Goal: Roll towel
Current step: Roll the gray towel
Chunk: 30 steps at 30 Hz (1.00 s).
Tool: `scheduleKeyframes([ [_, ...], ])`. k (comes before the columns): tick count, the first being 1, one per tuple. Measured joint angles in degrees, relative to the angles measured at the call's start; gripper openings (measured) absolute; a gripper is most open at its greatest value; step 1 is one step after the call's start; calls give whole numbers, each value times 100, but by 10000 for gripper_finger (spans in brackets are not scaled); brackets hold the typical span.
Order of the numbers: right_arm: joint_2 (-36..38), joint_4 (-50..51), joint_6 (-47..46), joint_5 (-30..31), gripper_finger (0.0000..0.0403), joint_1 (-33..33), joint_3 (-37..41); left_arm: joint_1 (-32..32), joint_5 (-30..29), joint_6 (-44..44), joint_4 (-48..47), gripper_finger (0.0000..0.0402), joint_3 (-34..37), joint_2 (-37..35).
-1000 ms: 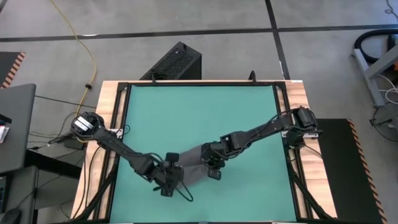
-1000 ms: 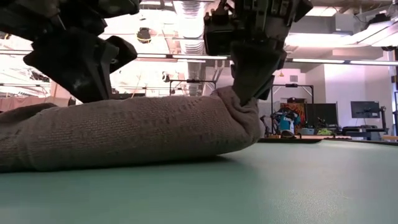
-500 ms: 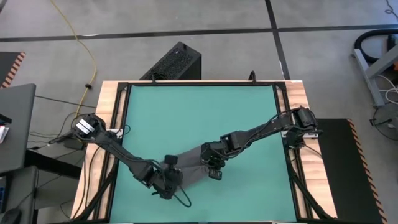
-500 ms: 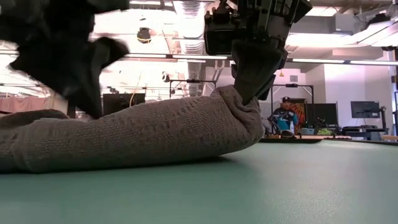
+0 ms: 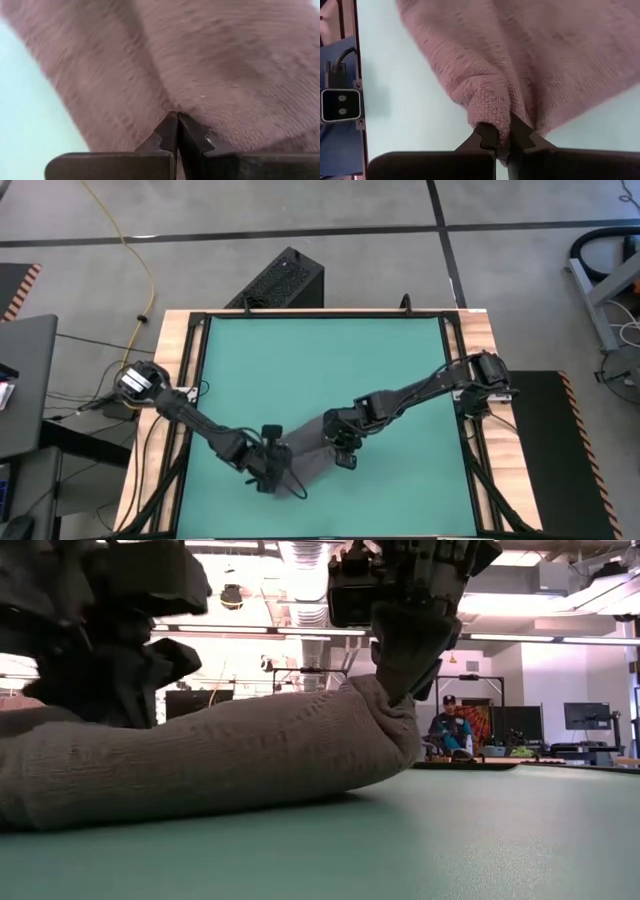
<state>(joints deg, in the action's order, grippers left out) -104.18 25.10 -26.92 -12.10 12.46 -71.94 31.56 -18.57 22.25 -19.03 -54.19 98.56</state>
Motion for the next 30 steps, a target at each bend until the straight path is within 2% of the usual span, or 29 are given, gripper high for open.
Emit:
scheduleKeyframes([
  [5,0,-384,-183,98,25,-210,0,279,-21,27,416,0,-16,-2],
  [9,2,-828,-157,-169,25,-380,0,405,-313,-33,497,0,-151,-2],
  [15,2,-857,-153,-278,25,-480,0,396,-328,-259,1050,0,-162,-4],
  [18,2,-997,-122,-271,25,-497,0,369,-188,-255,1209,0,-162,80],
  [22,2,-1288,-107,-267,25,-563,0,333,310,-275,1379,0,-163,288],
  [30,-211,-1335,4,-250,25,-591,9,331,321,-356,1609,0,-166,541],
])
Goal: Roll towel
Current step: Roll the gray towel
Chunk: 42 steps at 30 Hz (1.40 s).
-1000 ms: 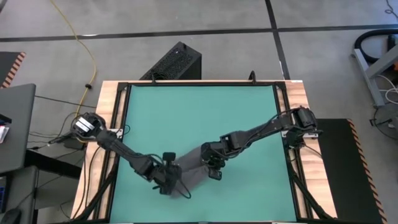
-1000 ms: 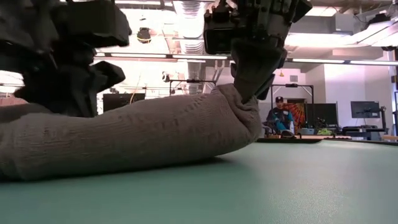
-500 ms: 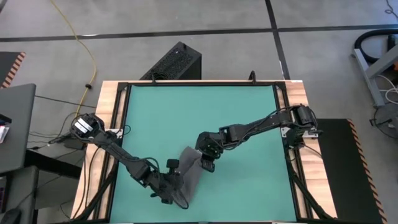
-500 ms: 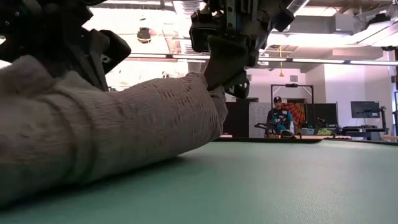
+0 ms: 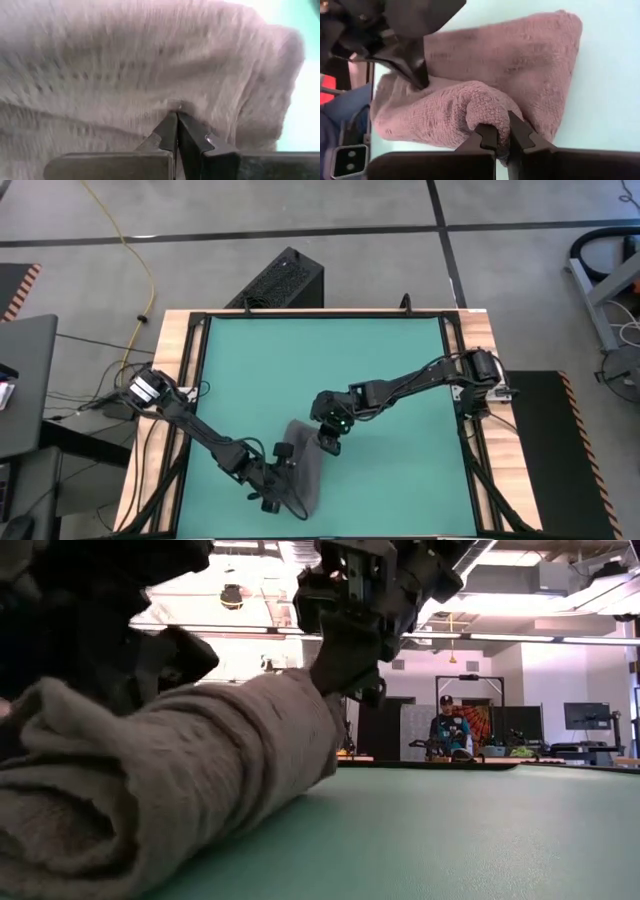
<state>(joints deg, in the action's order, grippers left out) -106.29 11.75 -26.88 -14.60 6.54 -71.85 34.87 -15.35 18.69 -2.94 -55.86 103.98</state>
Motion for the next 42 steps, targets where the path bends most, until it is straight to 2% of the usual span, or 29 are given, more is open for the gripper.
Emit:
scheduleKeyframes([
  [10,-318,-400,42,-46,25,-132,-5,-31,-34,-72,14,0,0,113],
  [17,-635,-1027,57,-155,25,-199,-19,-36,-79,-369,6,0,2,111],
  [21,-841,-1125,36,-167,25,-224,-20,50,-547,-538,-507,0,-288,106],
  [26,-1015,-1152,-52,-196,25,-214,-24,253,-1178,-559,-2225,0,-1190,101],
  [29,-1013,-1138,-50,-185,25,-210,-24,421,-2079,-707,-2818,0,-1628,100],
  [31,-992,-1139,-50,-185,25,-219,-20,516,-2700,-1177,-2747,0,-1796,89],
  [32,-991,-1143,-51,-182,25,-220,-20,541,-2811,-1471,-2622,0,-1834,88],
  [34,-991,-1145,-52,-179,25,-220,-18,487,-2642,-1940,-2151,0,-1798,86],
  [37,-991,-1145,-52,-178,25,-219,-17,212,-2253,-2199,-1593,0,-1544,97],
  [42,-991,-1142,-59,-178,25,-207,-13,-186,-2269,-2684,-695,0,-1051,112],
])
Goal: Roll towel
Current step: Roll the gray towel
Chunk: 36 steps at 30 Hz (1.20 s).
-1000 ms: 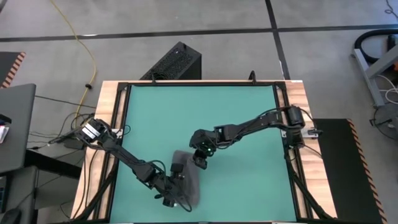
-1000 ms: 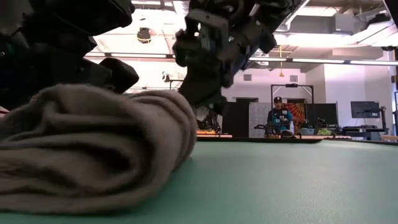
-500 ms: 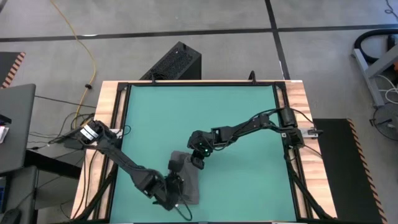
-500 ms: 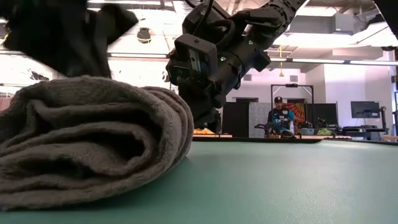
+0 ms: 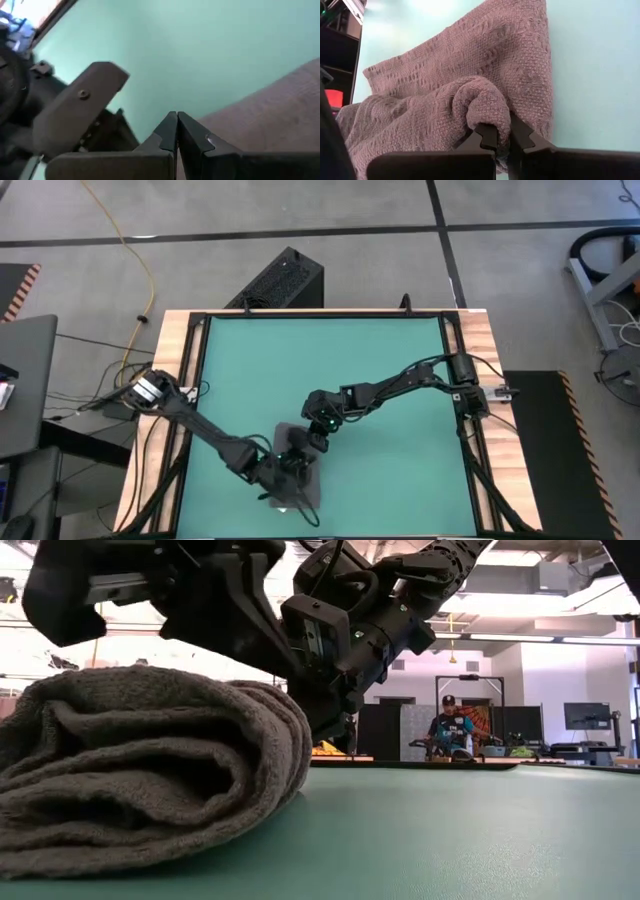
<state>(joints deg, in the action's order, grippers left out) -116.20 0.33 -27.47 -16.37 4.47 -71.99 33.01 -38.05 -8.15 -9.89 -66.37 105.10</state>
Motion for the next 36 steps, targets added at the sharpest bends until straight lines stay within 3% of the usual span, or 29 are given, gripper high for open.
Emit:
scheduleKeyframes([
  [5,0,46,21,-1,25,2,0,-233,1009,539,116,0,358,3],
  [10,0,-40,81,-3,42,-11,6,-166,690,1097,245,0,719,4],
  [15,105,33,689,-8,80,-11,0,-145,935,1790,798,0,1265,-2],
  [20,632,226,1284,-10,91,-17,2,47,886,2061,1056,0,1554,-7],
  [27,1309,1285,3318,-81,93,-42,-4,266,930,2014,959,0,1560,-9],
  [31,1416,2200,4636,-97,94,370,-7,533,900,1563,433,0,1543,-31],
  [36,1166,1648,5851,1315,100,1064,-11,688,830,758,-134,0,1536,-35],
])
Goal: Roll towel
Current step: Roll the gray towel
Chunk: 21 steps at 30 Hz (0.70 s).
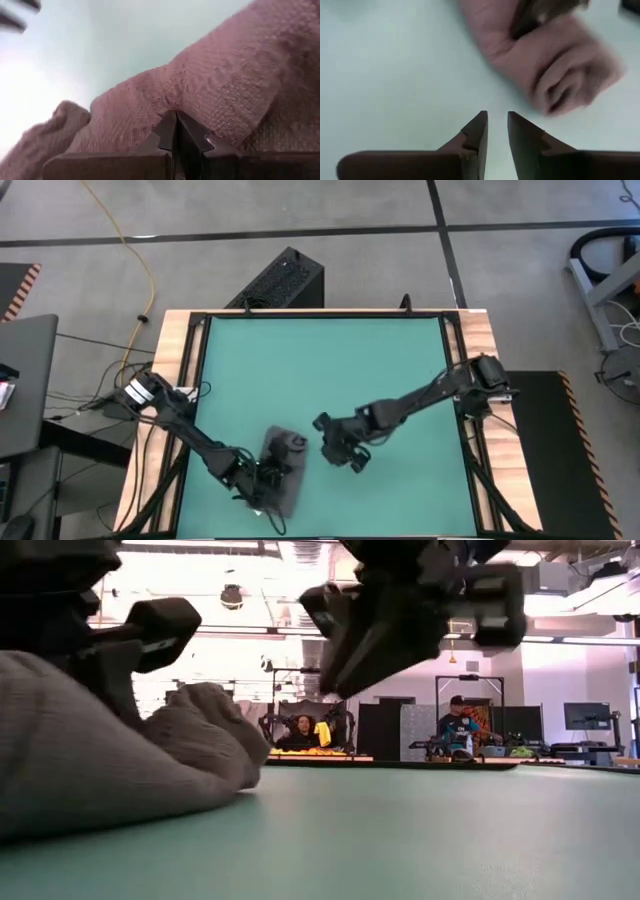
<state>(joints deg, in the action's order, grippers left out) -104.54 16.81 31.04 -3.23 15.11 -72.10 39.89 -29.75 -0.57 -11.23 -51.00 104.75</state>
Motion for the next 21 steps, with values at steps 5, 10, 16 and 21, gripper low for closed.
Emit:
scheduleKeyframes([
  [5,-177,-1316,1094,1059,137,396,-16,3,206,-821,-386,0,-13,-11],
  [10,-282,-2124,1109,673,139,87,-1,5,63,-1080,-384,0,-39,4],
  [16,-548,-2691,872,-97,149,-390,-28,16,119,-1717,-658,0,-83,2],
  [21,-854,-2879,672,-520,158,-609,-94,64,-196,-2012,-728,0,-76,11],
])
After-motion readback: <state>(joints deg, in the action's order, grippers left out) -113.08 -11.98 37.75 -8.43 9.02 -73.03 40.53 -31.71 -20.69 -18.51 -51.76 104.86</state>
